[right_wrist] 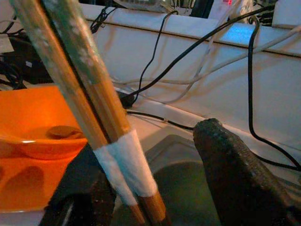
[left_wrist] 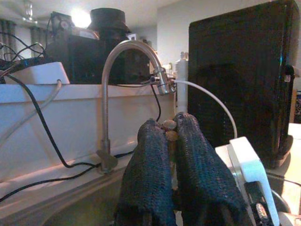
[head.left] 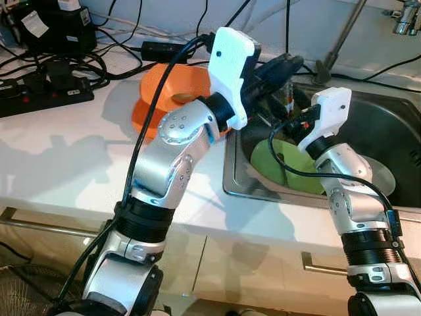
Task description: Kitchen organization
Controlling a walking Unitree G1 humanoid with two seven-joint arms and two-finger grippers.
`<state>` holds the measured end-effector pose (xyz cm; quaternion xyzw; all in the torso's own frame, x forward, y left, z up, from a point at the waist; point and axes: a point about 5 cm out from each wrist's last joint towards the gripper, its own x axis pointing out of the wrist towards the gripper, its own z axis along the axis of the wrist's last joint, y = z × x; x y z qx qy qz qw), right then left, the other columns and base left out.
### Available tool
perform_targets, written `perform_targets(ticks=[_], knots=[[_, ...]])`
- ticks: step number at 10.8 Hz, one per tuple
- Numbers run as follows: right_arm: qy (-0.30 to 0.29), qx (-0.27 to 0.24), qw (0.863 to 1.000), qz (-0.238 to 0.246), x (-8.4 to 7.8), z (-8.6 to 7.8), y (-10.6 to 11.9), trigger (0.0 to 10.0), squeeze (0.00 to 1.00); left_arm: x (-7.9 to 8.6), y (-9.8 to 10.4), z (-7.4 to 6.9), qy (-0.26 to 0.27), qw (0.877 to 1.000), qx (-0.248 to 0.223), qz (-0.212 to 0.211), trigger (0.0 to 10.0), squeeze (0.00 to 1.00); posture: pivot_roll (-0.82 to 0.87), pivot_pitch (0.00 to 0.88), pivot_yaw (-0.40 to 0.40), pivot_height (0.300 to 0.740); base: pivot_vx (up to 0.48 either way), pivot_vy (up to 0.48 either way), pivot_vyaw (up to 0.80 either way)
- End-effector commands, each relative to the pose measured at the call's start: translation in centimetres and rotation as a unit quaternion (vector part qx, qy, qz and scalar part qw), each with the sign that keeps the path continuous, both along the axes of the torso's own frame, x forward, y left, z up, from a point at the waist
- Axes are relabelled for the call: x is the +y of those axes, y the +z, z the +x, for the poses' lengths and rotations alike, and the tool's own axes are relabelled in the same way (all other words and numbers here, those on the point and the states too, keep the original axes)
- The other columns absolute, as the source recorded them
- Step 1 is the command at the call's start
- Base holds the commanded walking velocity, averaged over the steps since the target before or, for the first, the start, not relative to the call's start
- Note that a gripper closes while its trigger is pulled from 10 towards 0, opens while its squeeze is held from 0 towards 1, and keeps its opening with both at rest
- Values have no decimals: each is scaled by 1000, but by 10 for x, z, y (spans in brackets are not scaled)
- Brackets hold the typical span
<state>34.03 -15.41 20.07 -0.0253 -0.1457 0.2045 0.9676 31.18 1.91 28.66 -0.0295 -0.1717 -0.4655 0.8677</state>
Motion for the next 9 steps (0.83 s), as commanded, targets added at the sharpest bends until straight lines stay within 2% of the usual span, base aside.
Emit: perform_targets(ticks=[1, 9], knots=[[-3, -23, 1000, 11, -5, 0, 12, 0, 0, -4, -1, -4, -12, 1000, -2, 10, 10000, 0, -12, 55, -104, 740, 0, 0, 0], [-8, -24, 1000, 13, -8, -1, 13, 0, 0, -4, -4, -3, 1, 1000, -11, 26, 10000, 0, -12, 56, -102, 740, 0, 0, 0]])
